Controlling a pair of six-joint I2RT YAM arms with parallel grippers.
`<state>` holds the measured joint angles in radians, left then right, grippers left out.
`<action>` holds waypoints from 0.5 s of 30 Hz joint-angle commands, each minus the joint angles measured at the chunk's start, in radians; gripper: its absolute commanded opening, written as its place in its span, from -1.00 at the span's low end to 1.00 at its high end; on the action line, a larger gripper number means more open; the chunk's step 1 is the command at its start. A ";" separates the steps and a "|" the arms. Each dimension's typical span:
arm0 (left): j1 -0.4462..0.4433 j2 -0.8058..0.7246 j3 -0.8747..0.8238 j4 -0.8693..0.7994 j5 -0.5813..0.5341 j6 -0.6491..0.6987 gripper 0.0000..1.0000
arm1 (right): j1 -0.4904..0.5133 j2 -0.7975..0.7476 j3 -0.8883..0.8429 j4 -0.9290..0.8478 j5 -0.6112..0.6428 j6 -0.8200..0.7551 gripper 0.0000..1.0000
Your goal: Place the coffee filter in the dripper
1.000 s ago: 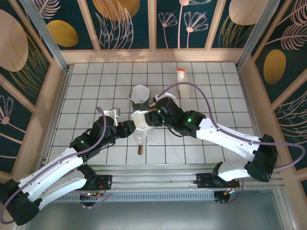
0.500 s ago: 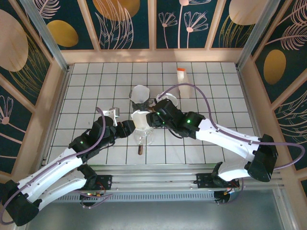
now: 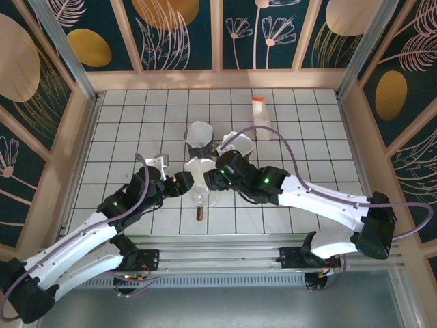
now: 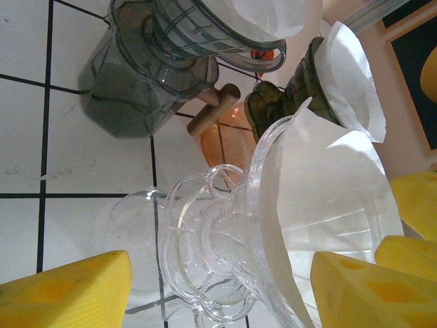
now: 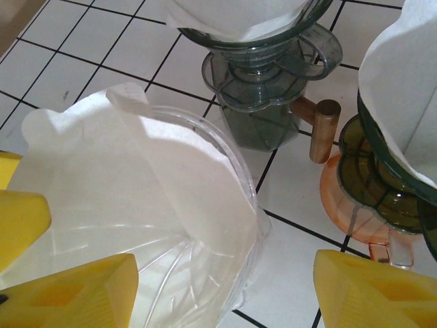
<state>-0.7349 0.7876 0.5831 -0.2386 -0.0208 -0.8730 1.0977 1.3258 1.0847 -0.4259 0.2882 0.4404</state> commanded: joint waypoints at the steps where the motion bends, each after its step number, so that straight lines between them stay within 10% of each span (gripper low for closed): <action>1: 0.005 -0.019 0.008 -0.011 -0.023 -0.005 0.45 | 0.011 -0.034 -0.025 0.016 0.025 0.003 0.38; 15: 0.005 -0.037 0.009 -0.041 -0.050 -0.008 0.23 | 0.027 -0.044 -0.008 0.019 0.058 -0.001 0.40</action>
<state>-0.7345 0.7570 0.5831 -0.2604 -0.0605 -0.8753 1.1210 1.3113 1.0519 -0.4217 0.3042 0.4473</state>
